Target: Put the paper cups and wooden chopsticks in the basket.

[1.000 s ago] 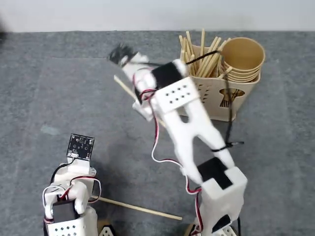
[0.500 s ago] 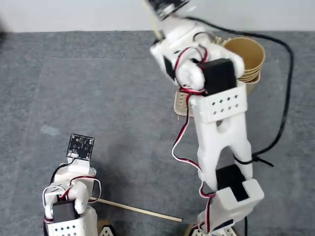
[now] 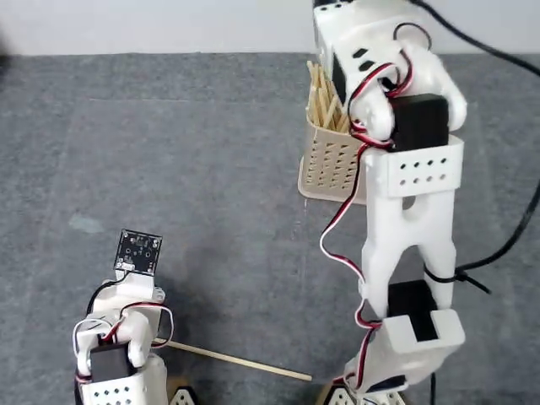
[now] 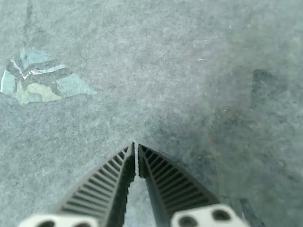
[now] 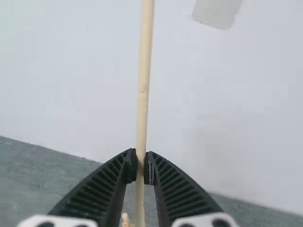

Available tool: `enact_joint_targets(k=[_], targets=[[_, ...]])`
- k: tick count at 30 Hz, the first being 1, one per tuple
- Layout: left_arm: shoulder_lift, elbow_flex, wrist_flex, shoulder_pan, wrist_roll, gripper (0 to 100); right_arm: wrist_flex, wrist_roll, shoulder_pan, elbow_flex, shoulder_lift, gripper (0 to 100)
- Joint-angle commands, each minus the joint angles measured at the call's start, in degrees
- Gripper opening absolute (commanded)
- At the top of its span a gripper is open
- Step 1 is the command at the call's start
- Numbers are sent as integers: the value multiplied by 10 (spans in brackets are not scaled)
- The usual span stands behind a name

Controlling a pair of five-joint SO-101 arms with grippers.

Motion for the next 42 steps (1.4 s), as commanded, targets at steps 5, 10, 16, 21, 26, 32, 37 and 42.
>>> enact_joint_targets(k=[5, 10, 16, 21, 26, 32, 37, 42], targets=[[-9, -4, 4, 0, 4, 15, -72, -5, 32, 62, -2, 9], [-9, -4, 4, 0, 4, 15, -87, -6, 31, 91, -3, 9], [-9, -4, 4, 0, 4, 15, -157, -4, 39, 178, -4, 9], [-9, -4, 4, 0, 4, 15, -264, 4, 50, 321, -43, 9], [-9, -4, 4, 0, 4, 15, -351, 29, 53, 452, -87, 45], [-9, -4, 4, 0, 4, 15, -292, 28, 52, 453, -123, 208], [-9, -4, 4, 0, 4, 15, -191, 28, 27, 411, -179, 157], [-9, -4, 4, 0, 4, 15, -33, 33, -19, 380, -235, 136]])
